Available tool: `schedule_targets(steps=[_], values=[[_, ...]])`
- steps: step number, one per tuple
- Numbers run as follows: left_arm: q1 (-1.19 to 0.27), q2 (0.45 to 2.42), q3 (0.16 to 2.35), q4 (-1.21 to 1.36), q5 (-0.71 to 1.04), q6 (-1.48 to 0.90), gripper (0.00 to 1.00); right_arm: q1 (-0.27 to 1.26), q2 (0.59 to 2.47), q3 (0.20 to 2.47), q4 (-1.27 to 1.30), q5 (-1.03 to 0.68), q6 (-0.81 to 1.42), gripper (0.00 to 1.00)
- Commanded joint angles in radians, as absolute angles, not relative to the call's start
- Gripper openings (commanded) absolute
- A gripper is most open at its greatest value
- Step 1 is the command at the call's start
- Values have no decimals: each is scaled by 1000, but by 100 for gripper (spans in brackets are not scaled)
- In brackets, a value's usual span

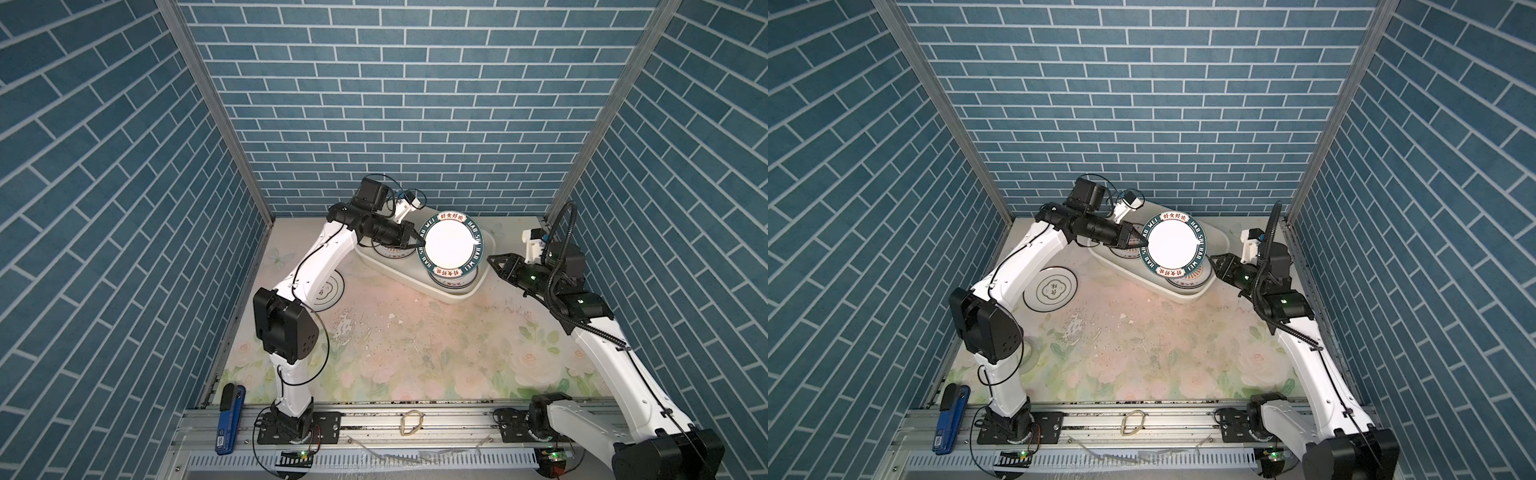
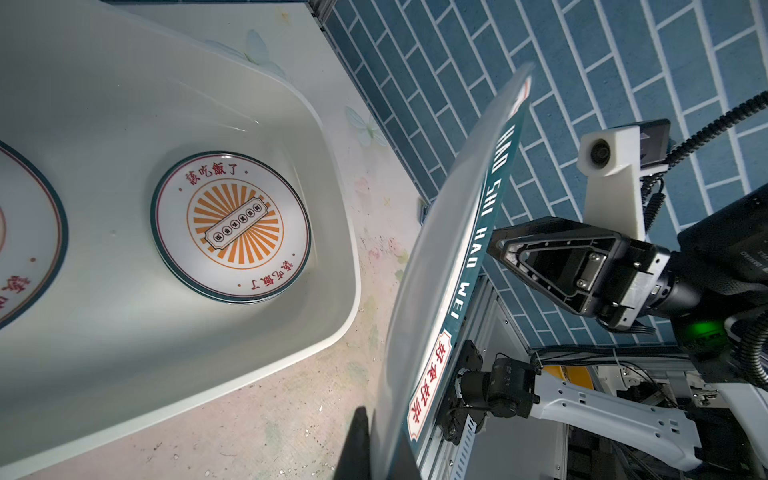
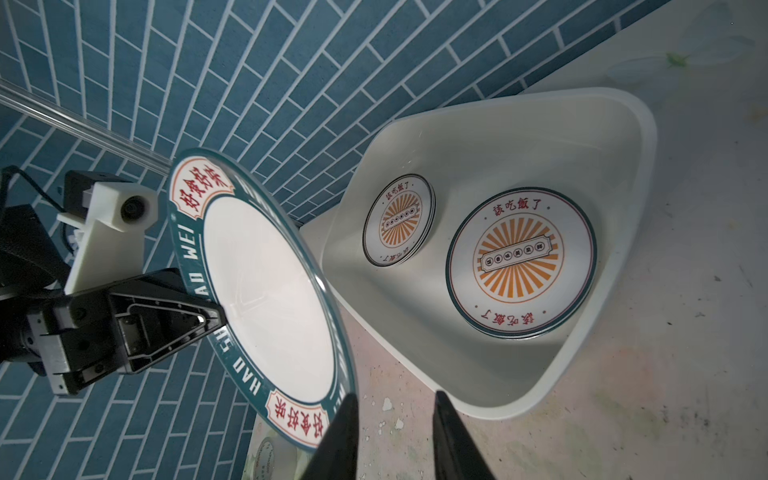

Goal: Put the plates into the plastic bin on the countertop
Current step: 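Open the right gripper and withdraw it while the left gripper holds the plate, then lower the green-rimmed plate into the bin with the left gripper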

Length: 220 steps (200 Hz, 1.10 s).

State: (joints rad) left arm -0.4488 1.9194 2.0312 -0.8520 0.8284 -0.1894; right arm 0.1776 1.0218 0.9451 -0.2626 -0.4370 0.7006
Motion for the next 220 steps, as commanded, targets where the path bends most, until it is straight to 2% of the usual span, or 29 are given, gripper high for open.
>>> schedule_targets(steps=[1, 78, 220], values=[[-437, 1961, 2101, -869, 824, -164, 0, 158, 990, 961, -293, -414, 673, 31], [-414, 2111, 2228, -844, 763, -87, 0, 141, 925, 952, -381, -387, 675, 30], [-408, 2396, 2345, -686, 763, -302, 0, 138, 899, 899, -391, -351, 706, 30]])
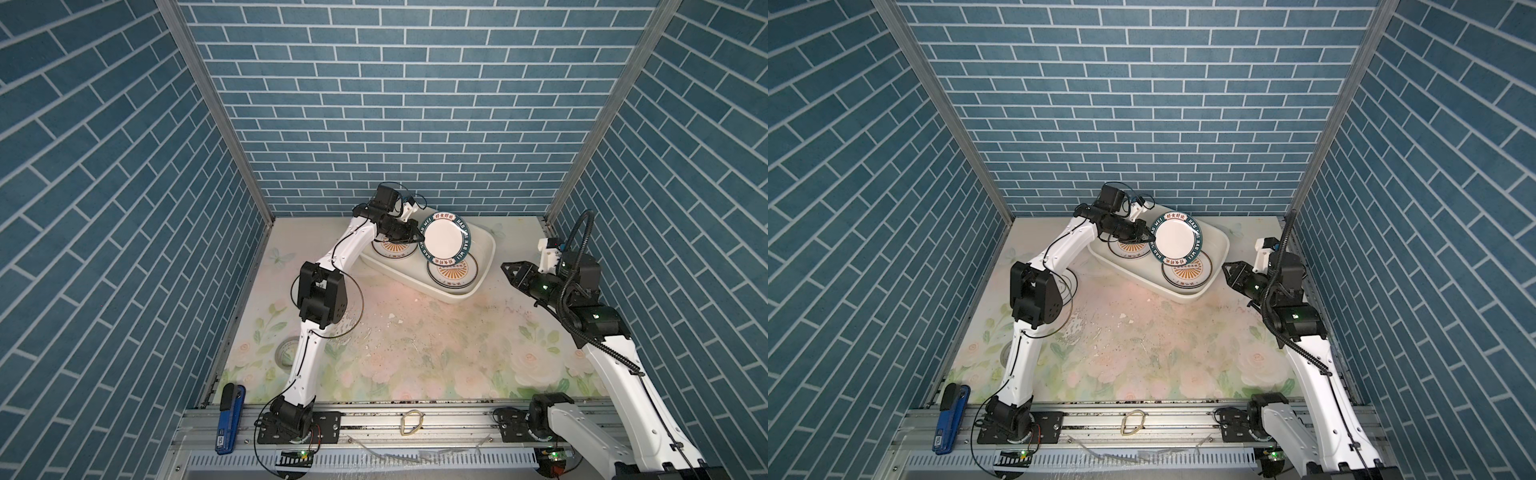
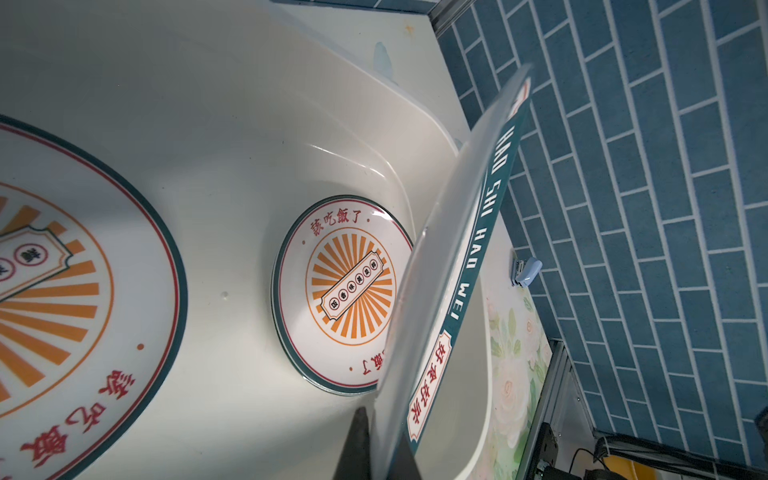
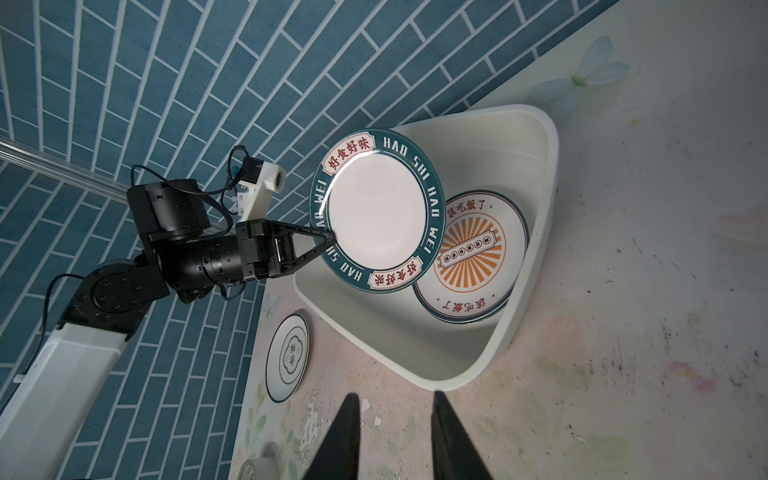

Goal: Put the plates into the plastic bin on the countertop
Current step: 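Lower the green-rimmed plate into the bin with the left gripper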

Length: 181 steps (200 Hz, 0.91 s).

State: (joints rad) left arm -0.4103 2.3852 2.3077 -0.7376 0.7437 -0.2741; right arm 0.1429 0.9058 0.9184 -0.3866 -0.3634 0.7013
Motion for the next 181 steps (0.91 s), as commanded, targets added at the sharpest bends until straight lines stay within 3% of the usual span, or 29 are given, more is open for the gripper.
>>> schedule_targets(steps=[1, 181], values=[[-408, 2396, 2344, -686, 763, -302, 0, 138, 900, 898, -391, -351, 706, 30], [-453, 2476, 2331, -662, 755, -331, 0, 133, 949, 843, -331, -377, 706, 30]])
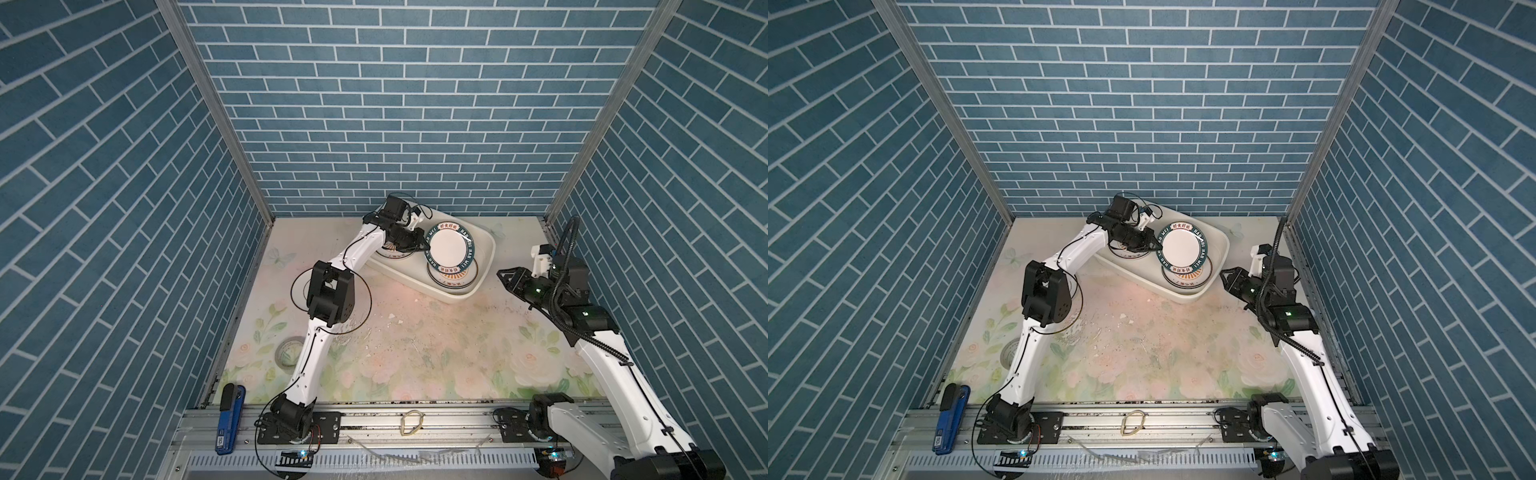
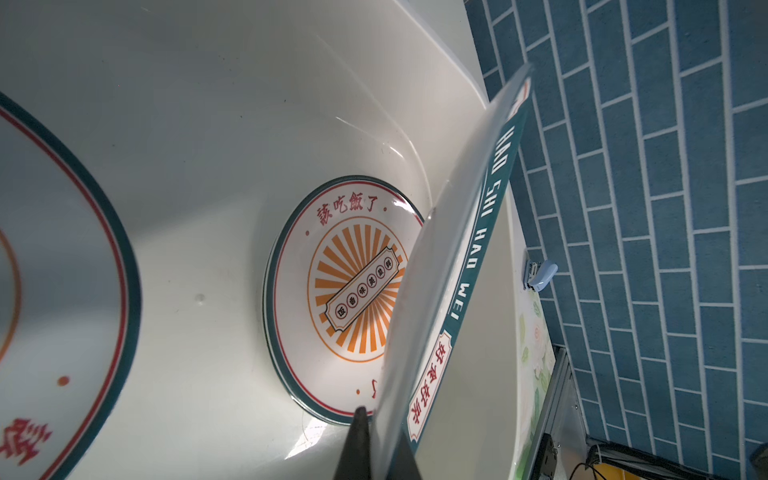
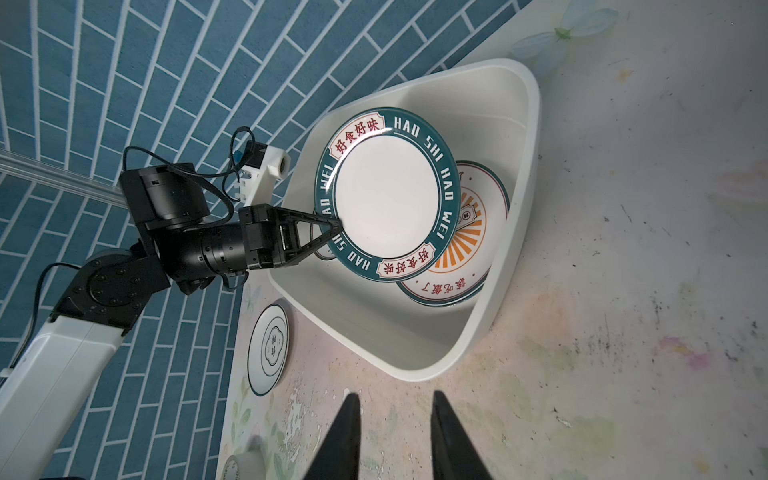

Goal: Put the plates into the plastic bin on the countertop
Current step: 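Lower the green-rimmed plate into the bin with the left gripper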

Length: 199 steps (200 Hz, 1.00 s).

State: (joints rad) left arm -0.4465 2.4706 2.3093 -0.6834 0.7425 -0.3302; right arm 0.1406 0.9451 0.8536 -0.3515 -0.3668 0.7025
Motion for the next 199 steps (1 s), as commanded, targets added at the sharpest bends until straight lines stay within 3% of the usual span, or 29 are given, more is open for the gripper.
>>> schedule_targets(steps=[1, 199], values=[[-453, 2476, 2331, -662, 754, -331, 0, 133, 949, 843, -332, -377, 706, 30], [-476, 2512, 2316, -669, 713, -330, 0, 114, 957, 811, -318, -397, 705, 30]])
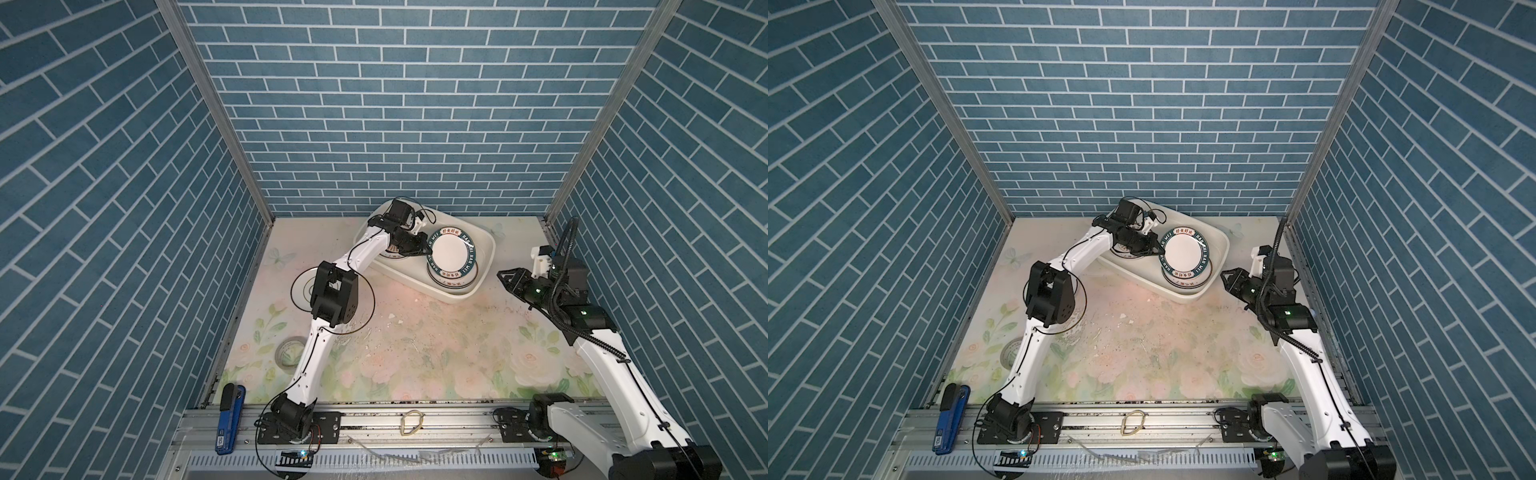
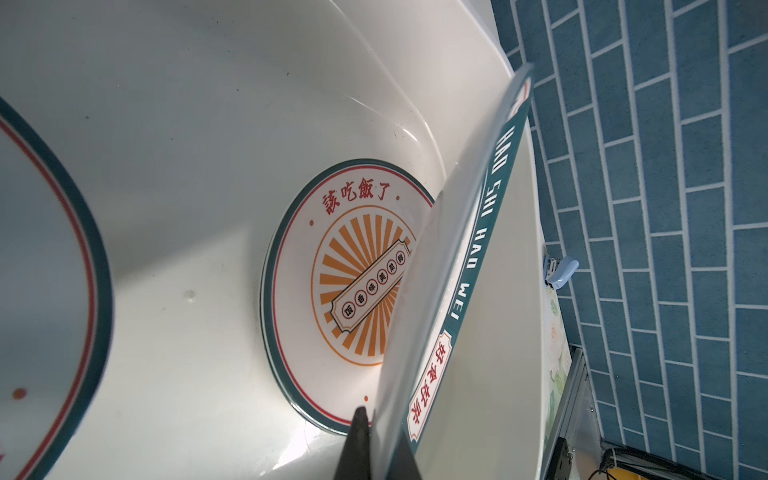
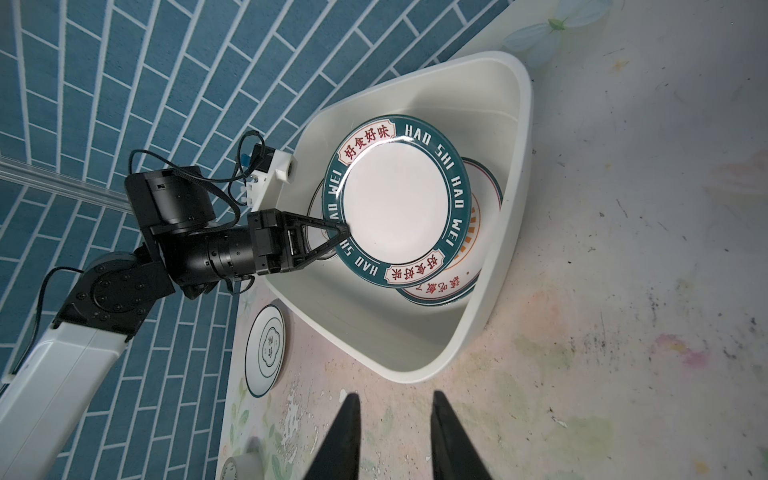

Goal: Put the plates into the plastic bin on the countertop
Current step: 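Lower the green-rimmed plate into the bin with the left gripper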

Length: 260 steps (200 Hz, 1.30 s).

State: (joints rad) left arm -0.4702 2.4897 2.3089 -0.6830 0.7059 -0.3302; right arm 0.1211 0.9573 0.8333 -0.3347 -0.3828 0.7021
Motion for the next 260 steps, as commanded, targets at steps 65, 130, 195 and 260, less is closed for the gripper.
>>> schedule_targets(steps=[65, 130, 195, 260], values=[[-481, 2522, 2310, -671, 710, -325, 0, 111, 966, 801, -303, -408, 709, 30], [-485, 2533, 2313, -670, 712, -325, 3, 107, 971, 796, -295, -411, 709, 30], [-485, 2541, 2317, -668, 712, -328, 4, 104, 977, 791, -287, -416, 710, 29], [-486, 2546, 2325, -669, 710, -327, 7, 102, 978, 787, -286, -414, 712, 29]])
